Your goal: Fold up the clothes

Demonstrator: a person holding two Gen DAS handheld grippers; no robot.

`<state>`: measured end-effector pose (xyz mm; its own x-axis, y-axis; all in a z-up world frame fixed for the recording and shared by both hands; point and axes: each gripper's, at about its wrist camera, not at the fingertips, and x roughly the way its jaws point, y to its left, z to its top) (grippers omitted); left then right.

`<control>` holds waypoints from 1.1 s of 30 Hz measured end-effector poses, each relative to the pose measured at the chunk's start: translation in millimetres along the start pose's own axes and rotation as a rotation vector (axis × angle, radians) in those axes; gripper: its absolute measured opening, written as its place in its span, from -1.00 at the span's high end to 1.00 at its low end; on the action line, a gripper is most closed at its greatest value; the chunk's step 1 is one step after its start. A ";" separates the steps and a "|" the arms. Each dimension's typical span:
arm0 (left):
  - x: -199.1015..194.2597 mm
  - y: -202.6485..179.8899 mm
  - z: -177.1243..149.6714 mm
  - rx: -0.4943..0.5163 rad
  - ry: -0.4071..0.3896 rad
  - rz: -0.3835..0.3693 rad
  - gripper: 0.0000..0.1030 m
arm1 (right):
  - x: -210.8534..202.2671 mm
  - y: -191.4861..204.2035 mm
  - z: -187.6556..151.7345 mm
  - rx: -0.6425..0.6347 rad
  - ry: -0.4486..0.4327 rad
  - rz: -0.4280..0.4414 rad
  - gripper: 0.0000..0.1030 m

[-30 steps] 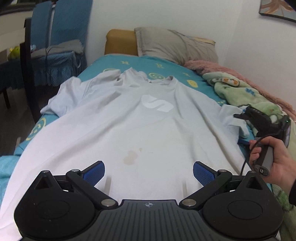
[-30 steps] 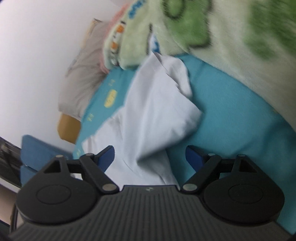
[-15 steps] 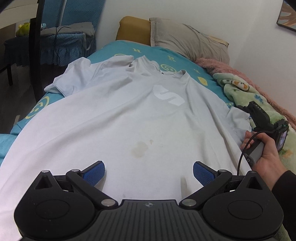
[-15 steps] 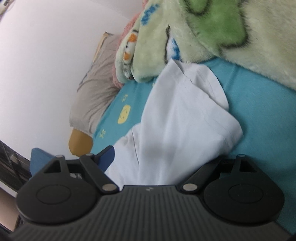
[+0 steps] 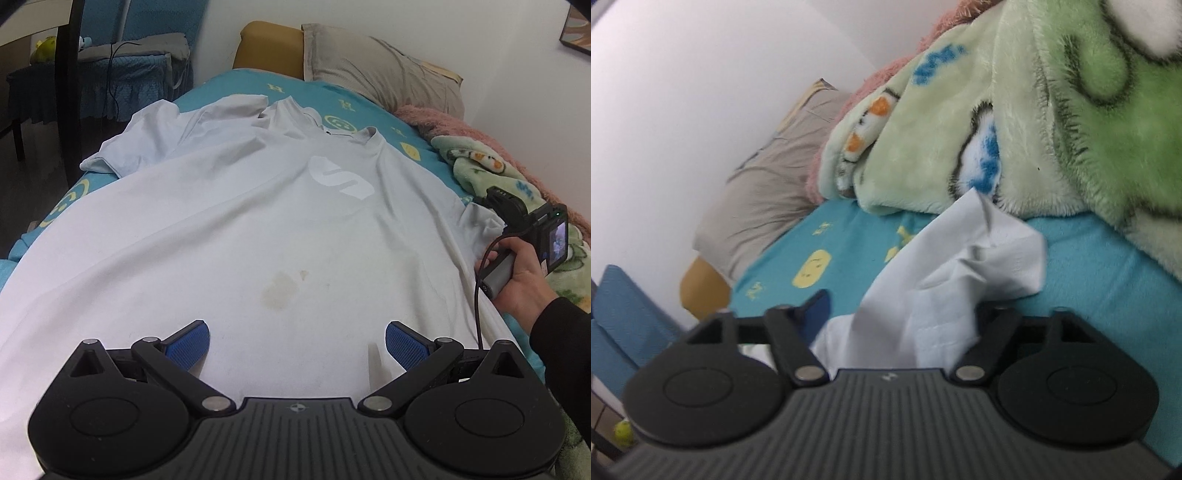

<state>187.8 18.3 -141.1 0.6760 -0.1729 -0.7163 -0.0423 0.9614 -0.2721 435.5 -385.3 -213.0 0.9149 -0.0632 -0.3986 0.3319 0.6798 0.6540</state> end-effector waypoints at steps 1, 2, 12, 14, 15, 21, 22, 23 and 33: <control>-1.3 0.6 0.9 -0.005 -0.002 -0.003 -0.99 | 2.7 -1.7 1.9 0.003 0.014 -0.026 0.62; -2.7 1.2 1.8 -0.009 -0.005 -0.006 -0.99 | 5.4 -3.5 3.8 0.005 0.029 -0.054 0.78; -31.3 10.5 16.5 -0.025 -0.068 0.012 -0.99 | -37.8 88.2 41.1 -0.367 -0.046 -0.124 0.84; -44.2 17.9 24.1 -0.054 -0.102 0.034 -0.99 | -46.0 123.8 39.8 -0.506 -0.060 -0.168 0.84; -50.8 21.9 28.8 -0.062 -0.116 0.039 -0.99 | -51.8 139.1 37.1 -0.550 -0.072 -0.174 0.84; -87.6 63.1 51.1 -0.125 -0.198 0.100 -0.99 | -79.9 226.7 -8.2 -0.785 -0.128 -0.143 0.86; -91.8 71.2 53.2 -0.130 -0.211 0.126 -0.99 | -78.9 241.9 -22.3 -0.830 -0.119 -0.133 0.86; -94.7 79.0 55.2 -0.133 -0.219 0.148 -0.99 | -76.1 255.5 -38.6 -0.872 -0.108 -0.124 0.87; -74.8 129.6 61.7 -0.203 -0.180 0.190 -0.99 | -14.5 309.8 -219.5 -1.137 0.099 -0.029 0.86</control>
<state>177.1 169.0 -83.2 0.7607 0.0633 -0.6460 -0.3134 0.9074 -0.2801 474.6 -13.3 -145.7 0.8716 -0.0660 -0.4858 -0.0937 0.9502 -0.2973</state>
